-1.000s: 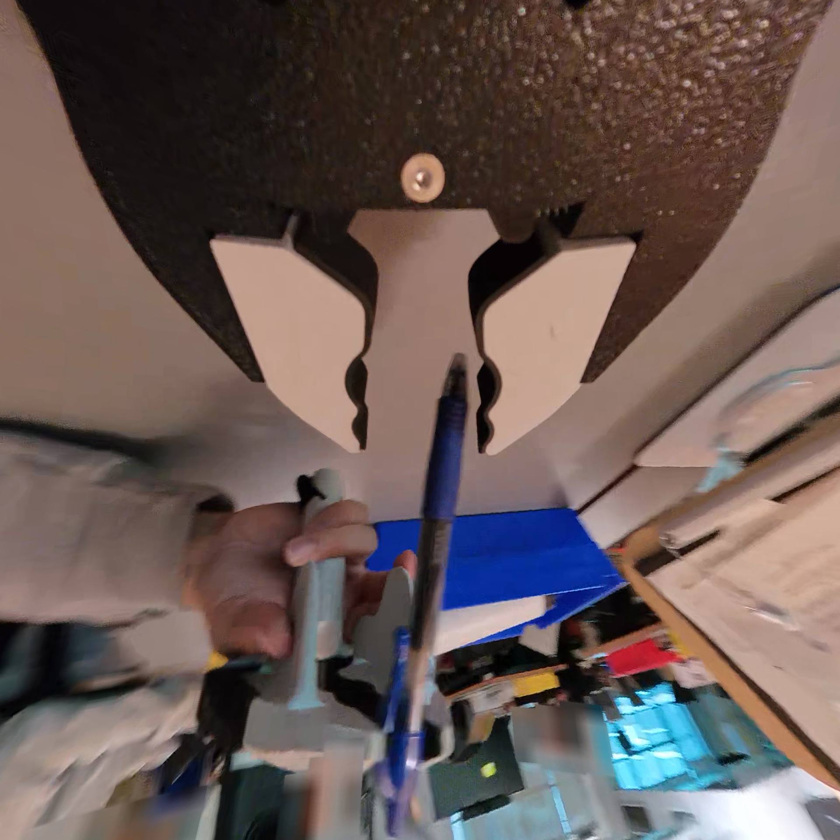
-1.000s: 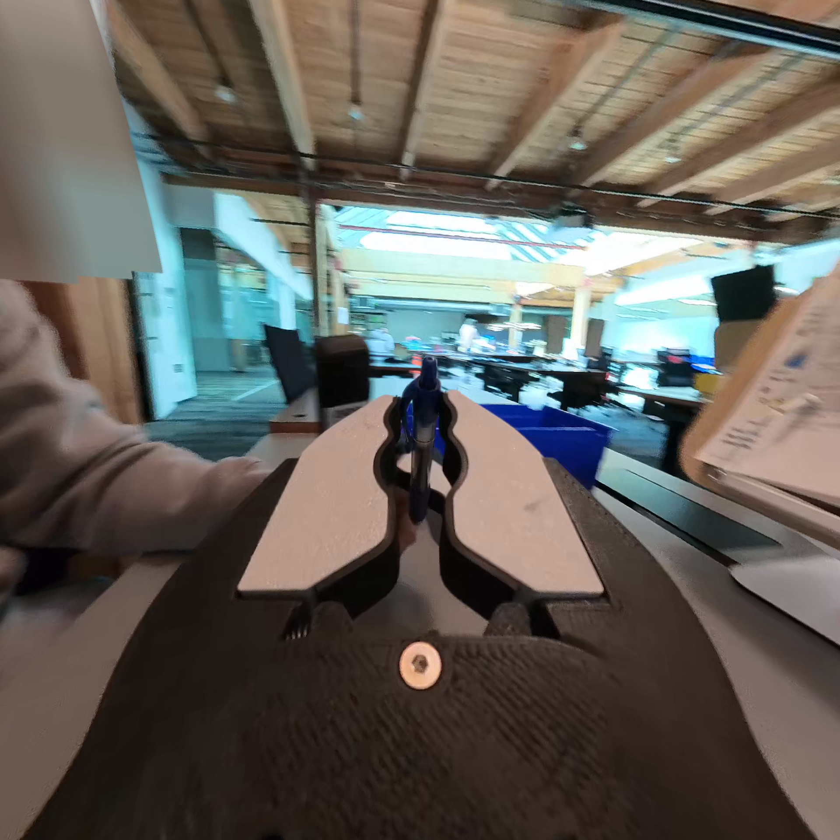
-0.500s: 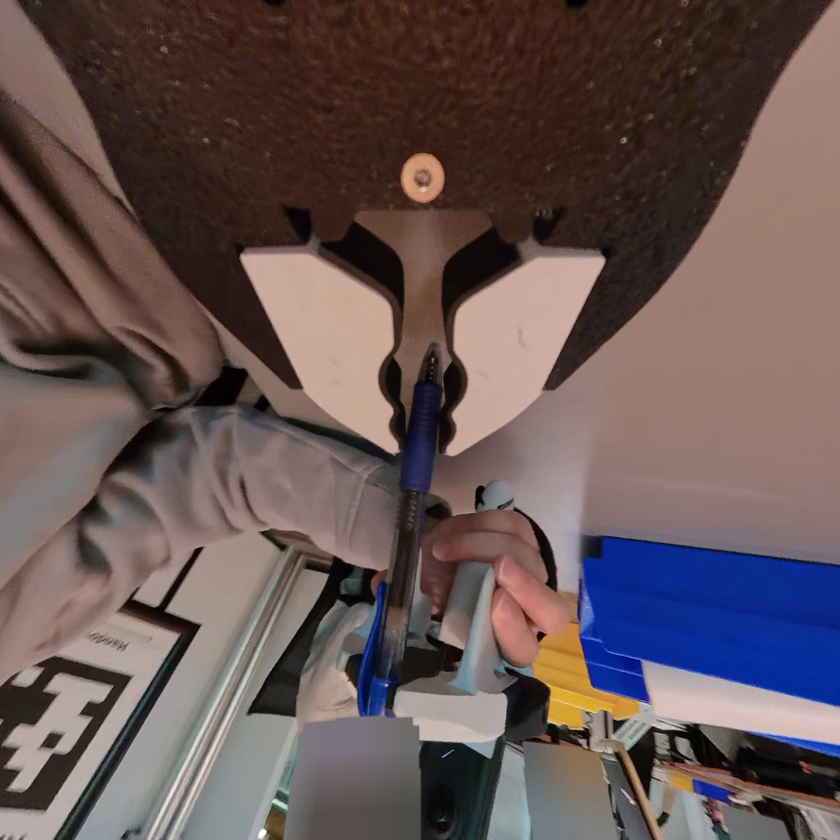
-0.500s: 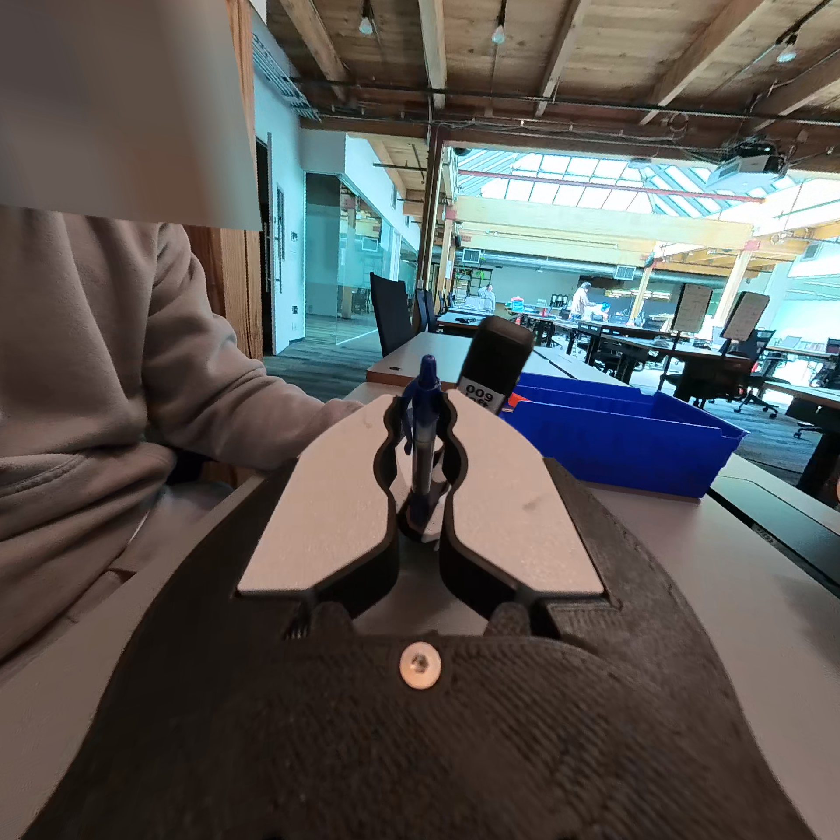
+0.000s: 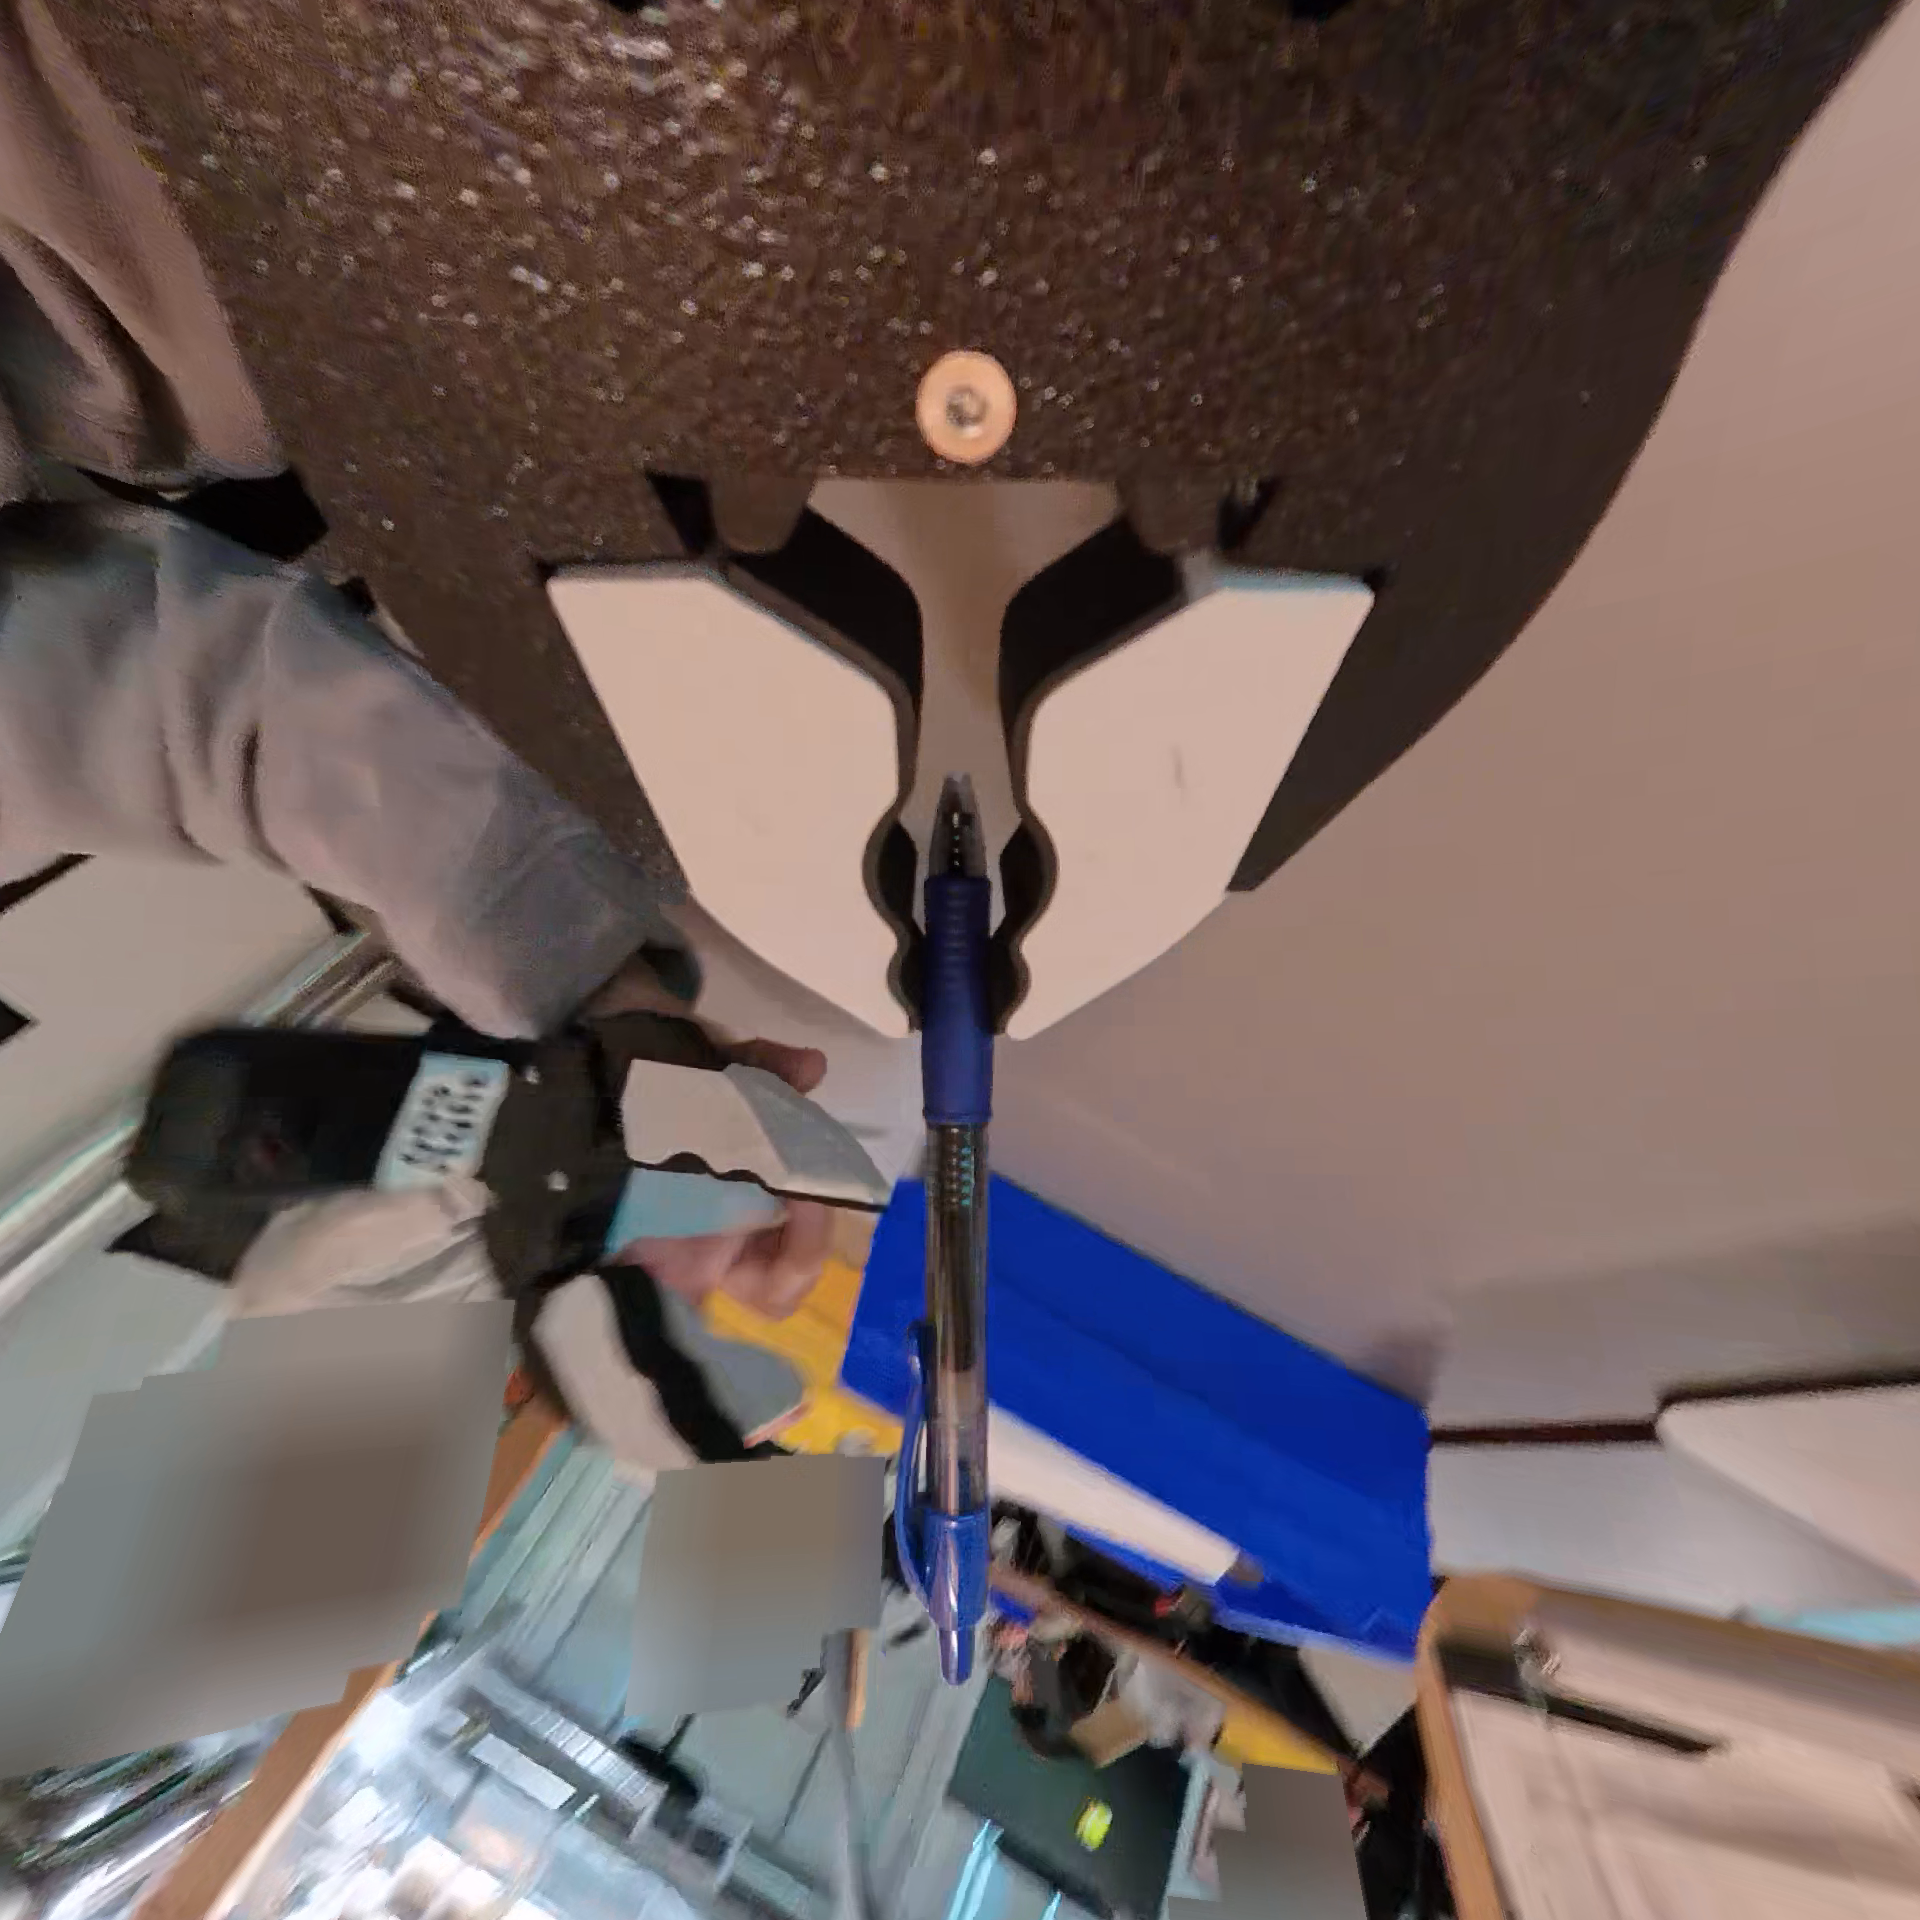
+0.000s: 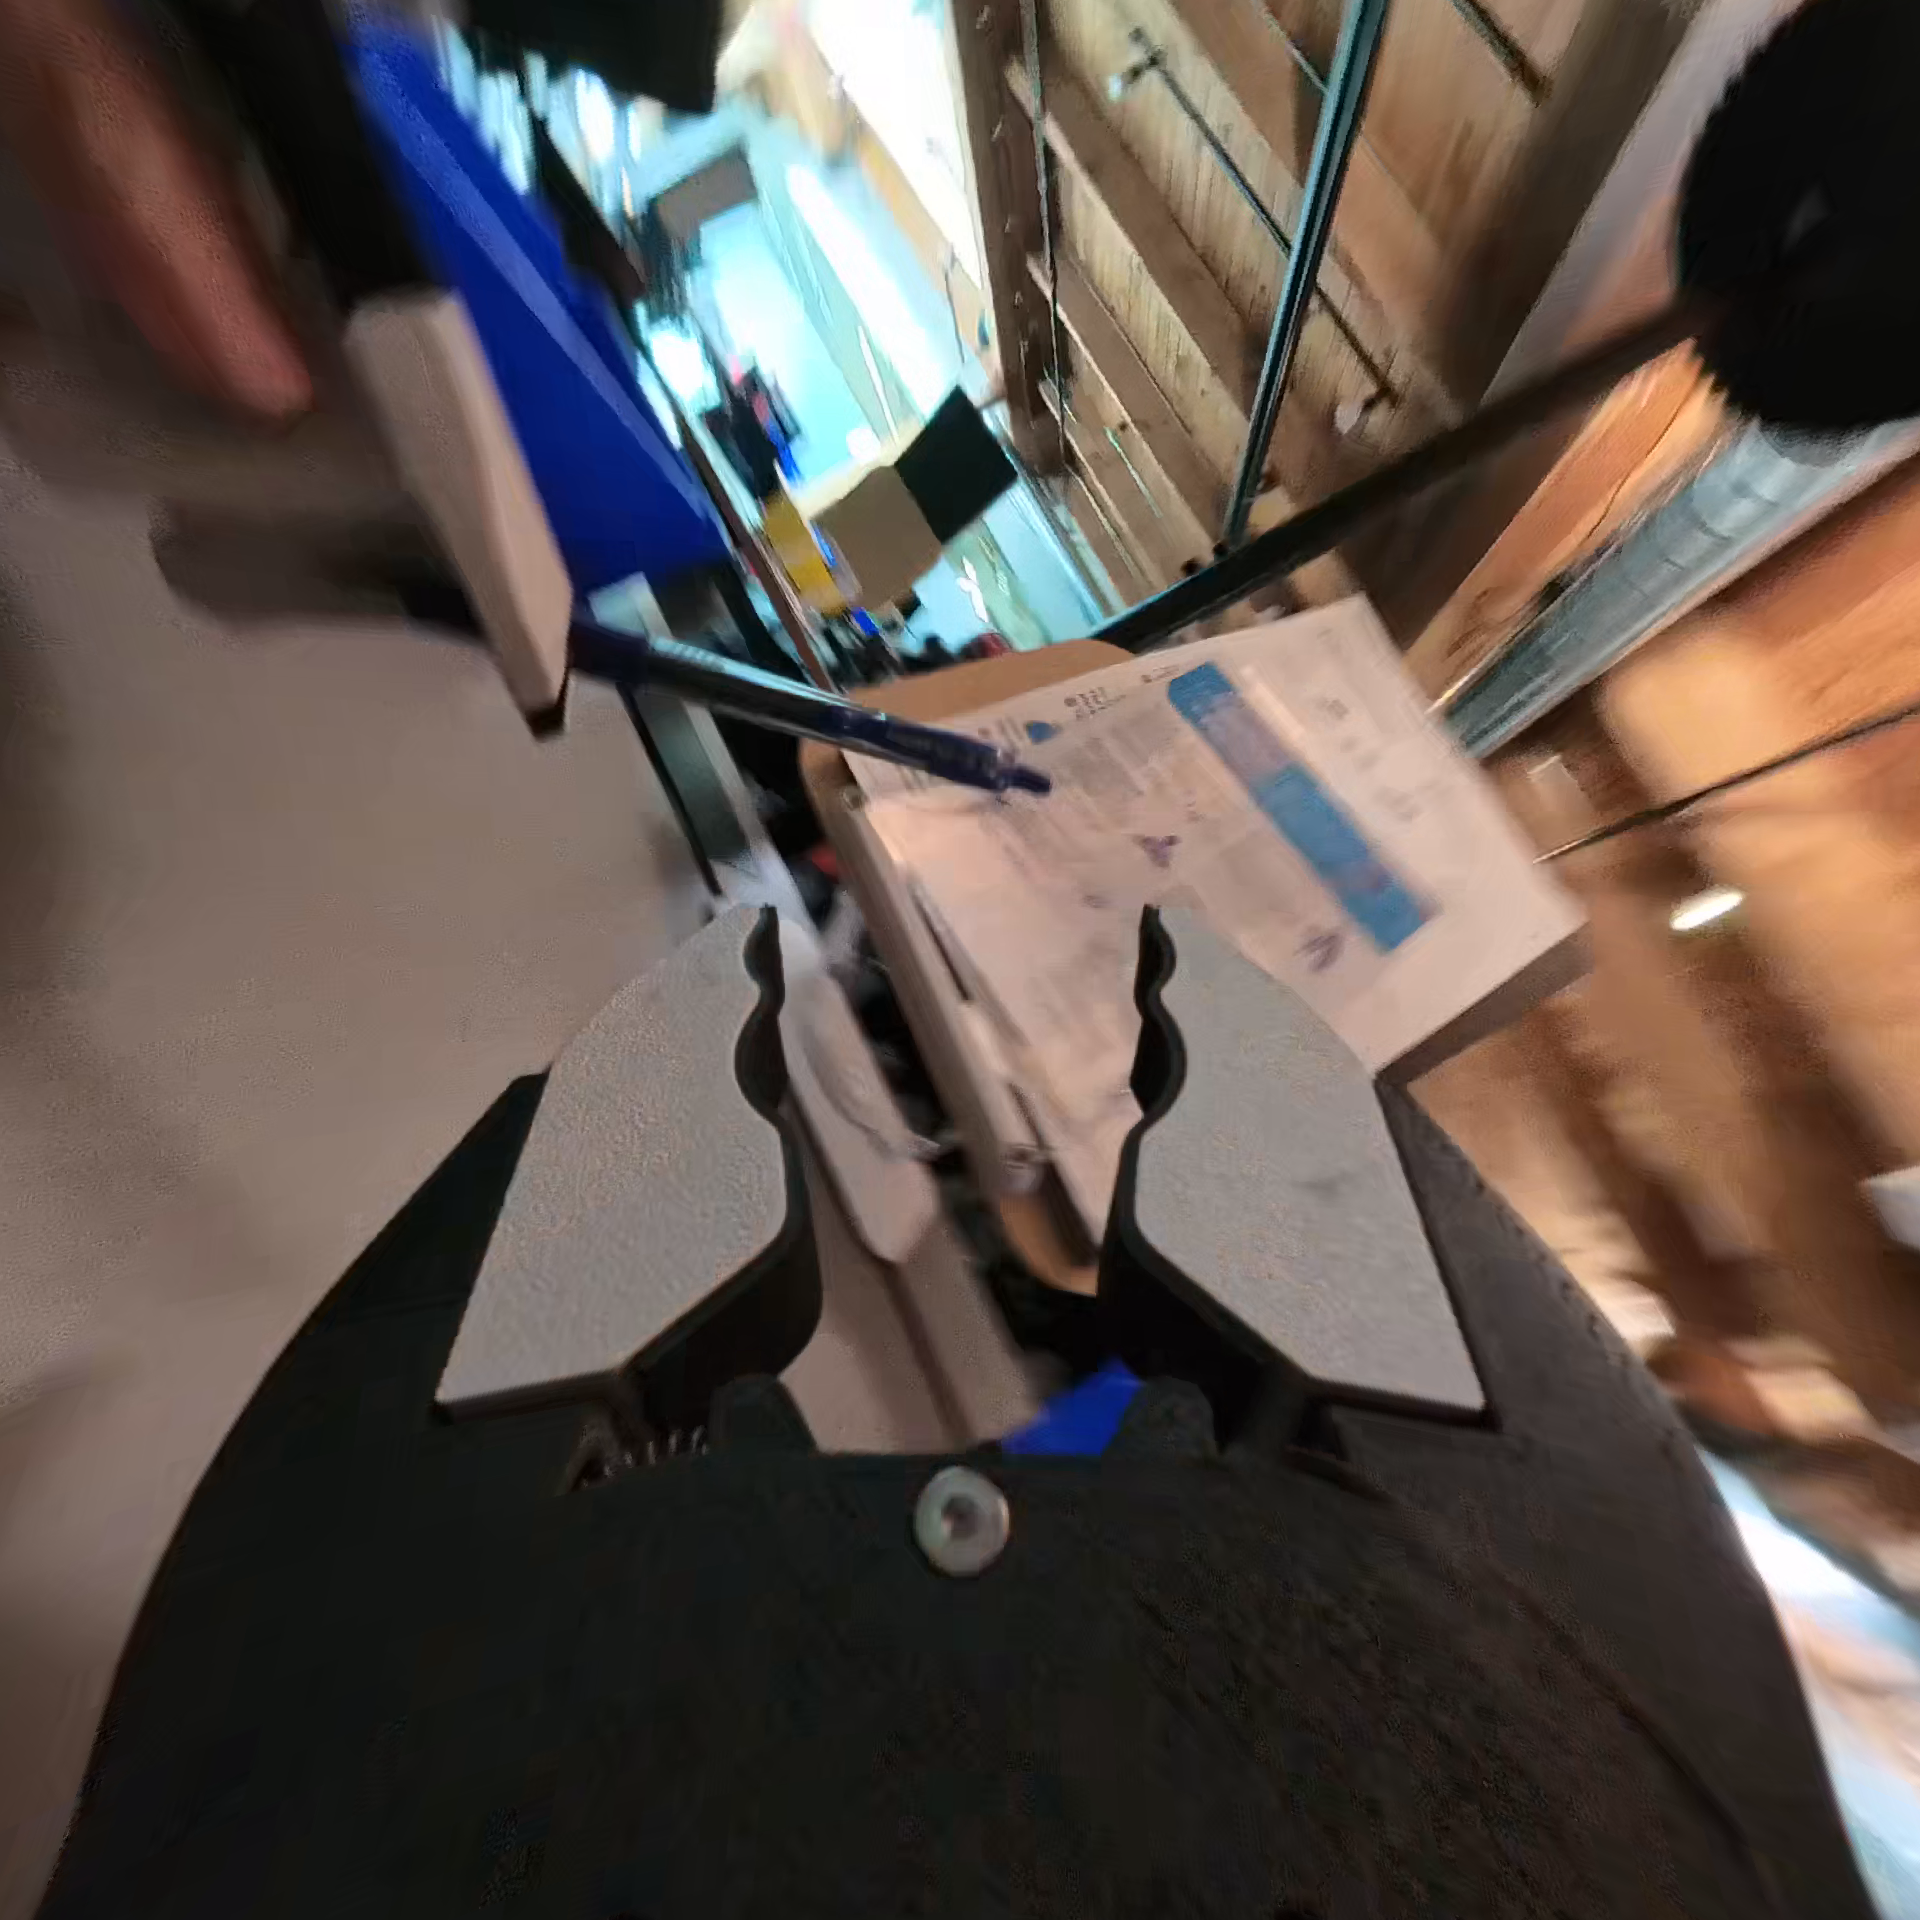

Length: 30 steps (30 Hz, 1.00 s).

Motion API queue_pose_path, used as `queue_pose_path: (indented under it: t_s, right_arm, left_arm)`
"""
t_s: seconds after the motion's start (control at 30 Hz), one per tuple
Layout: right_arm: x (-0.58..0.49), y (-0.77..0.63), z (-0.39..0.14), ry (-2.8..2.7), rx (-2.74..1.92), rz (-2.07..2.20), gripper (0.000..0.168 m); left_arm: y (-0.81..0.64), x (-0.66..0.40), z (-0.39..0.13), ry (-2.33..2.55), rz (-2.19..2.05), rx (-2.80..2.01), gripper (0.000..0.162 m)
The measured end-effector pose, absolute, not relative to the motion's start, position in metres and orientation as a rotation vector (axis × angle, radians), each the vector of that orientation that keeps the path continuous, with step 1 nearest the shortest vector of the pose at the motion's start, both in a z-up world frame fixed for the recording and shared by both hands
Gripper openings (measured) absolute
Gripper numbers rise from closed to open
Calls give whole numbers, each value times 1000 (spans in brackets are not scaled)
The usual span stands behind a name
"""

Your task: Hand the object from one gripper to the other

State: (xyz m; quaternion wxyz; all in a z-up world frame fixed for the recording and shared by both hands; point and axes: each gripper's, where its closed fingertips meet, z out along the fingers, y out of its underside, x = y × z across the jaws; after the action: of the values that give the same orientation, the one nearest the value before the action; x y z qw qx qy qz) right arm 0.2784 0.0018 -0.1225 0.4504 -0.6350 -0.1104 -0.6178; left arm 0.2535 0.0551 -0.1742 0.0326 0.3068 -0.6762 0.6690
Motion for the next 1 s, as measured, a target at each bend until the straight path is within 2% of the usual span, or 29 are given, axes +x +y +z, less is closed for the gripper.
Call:
queue_pose_path:
  t_s: [0.13, 0.27, 0.3, 0.37, 0.47, 0.57, 0.63, 0.7, 0.8, 0.93, 1.0]
  right_arm:
    - [292, 9, -140, -450, -1681, -1802, 66]
    - [298, 10, -145, -477, -1706, -1846, 61]
    - [297, 11, -146, -487, -1707, -1844, 57]
    - [297, 10, -145, -502, -1709, -1874, 26]
    - [299, 8, -145, -494, -1742, -1884, 20]
    - [306, 4, -156, -437, -1862, -1782, 16]
    - [307, 3, -162, -362, -1904, -1667, 14]
    - [305, 5, -164, -275, -1920, -1545, 13]
    - [305, 9, -171, -125, -1955, -1353, 11]
    - [307, 9, -187, 25, -2027, -1141, 11]
    - [298, 22, -189, 129, -1988, -921, 11]
  left_arm:
    - [52, 251, -192, -2163, 1893, 1007, 11]
    - [43, 238, -204, -2253, 1756, 920, 11]
    - [40, 235, -203, -2250, 1750, 892, 11]
    - [37, 233, -203, -2251, 1743, 879, 11]
    - [37, 233, -201, -2234, 1758, 873, 11]
    - [39, 235, -194, -2207, 1838, 847, 12]
    - [40, 238, -176, -2135, 1998, 818, 19]
    - [44, 242, -153, -2044, 2187, 803, 47]
    - [55, 244, -127, -2023, 2442, 737, 64]
    - [64, 242, -106, -1998, 2710, 672, 65]
    - [63, 244, -108, -2043, 2725, 692, 55]
